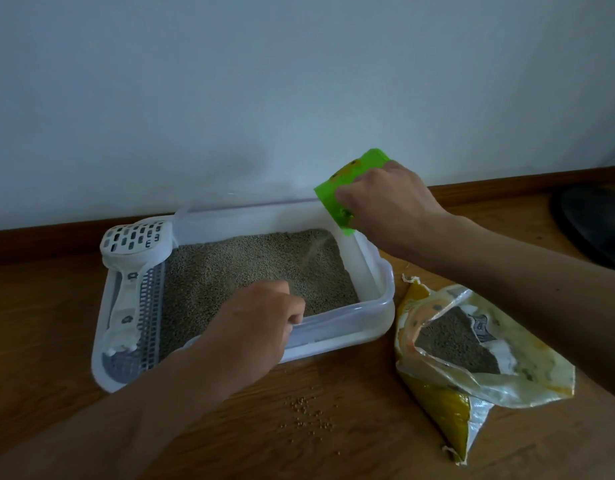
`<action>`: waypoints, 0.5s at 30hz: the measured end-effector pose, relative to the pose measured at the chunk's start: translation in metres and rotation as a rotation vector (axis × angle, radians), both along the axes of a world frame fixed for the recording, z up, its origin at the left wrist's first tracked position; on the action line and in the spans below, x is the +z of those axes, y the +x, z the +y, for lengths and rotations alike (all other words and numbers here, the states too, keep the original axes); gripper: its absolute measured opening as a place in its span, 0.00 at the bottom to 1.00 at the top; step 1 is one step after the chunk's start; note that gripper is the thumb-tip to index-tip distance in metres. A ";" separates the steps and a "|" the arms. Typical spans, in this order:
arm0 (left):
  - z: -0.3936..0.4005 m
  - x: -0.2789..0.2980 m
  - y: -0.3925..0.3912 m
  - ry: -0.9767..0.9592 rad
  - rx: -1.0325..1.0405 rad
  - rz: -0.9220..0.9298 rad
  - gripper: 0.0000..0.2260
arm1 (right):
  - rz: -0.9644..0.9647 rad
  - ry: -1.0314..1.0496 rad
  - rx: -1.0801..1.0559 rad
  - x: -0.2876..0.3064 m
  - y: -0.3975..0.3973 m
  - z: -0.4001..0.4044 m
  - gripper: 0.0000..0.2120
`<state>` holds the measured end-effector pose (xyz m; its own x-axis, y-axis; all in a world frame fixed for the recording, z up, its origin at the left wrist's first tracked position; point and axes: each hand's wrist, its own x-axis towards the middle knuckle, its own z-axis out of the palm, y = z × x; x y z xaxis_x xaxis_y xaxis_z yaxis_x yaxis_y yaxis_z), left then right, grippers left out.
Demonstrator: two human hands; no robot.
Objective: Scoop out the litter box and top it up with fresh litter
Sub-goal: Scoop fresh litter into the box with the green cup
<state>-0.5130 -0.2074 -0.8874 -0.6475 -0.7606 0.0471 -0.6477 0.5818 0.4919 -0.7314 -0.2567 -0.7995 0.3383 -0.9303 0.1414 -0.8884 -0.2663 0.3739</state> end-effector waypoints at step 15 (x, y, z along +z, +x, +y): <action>0.004 -0.005 0.001 -0.052 -0.017 0.004 0.06 | -0.167 -0.150 0.079 0.000 -0.005 0.031 0.06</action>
